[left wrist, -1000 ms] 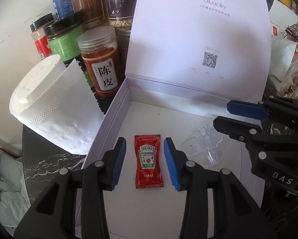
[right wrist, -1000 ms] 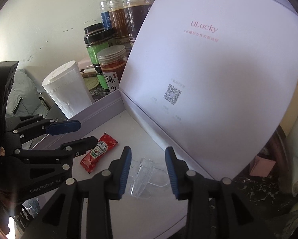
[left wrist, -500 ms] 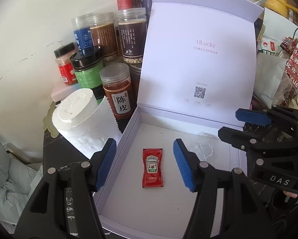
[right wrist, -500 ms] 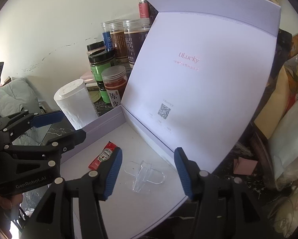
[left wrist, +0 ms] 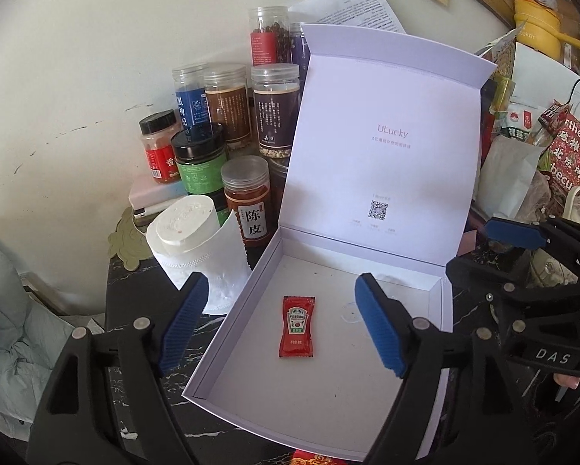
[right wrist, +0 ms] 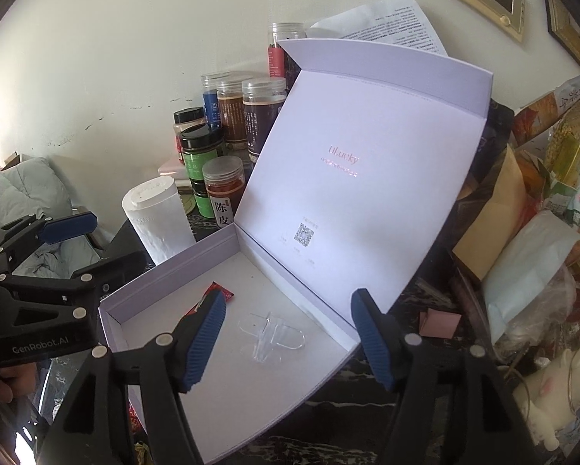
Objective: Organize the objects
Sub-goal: 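Withdraw both open tools from the box back toward the snack pile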
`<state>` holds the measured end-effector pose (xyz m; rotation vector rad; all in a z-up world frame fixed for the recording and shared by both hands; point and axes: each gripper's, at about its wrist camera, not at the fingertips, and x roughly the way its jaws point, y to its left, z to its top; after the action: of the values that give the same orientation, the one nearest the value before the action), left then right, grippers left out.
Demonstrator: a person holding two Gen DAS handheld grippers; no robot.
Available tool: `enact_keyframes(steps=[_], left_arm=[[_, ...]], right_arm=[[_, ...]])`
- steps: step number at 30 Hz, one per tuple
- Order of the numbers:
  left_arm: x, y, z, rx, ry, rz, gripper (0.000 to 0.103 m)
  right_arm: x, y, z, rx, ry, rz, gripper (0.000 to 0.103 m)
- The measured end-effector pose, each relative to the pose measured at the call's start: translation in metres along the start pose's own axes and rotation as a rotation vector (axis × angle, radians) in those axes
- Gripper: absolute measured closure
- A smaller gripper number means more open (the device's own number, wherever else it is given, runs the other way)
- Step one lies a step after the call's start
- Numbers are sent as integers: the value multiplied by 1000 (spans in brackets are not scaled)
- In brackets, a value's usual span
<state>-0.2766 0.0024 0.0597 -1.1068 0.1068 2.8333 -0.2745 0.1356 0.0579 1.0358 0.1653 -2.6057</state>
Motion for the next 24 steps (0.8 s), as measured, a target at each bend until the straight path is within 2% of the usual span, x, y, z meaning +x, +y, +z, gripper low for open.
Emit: enact_keyframes(steps=[10,18,24], left_arm=[[-59,-5,-6,0,-86,6,15],[-98,3,-21,-38,-100,-34,7],[-124,14,-36,-74,-123,6,6]], right_arm=[[-49,12,-4,-23,-59,-11,31],[-90,32,-16,-50,-104,-17,27],[-116,53,-27,-85,-134,-15,26]])
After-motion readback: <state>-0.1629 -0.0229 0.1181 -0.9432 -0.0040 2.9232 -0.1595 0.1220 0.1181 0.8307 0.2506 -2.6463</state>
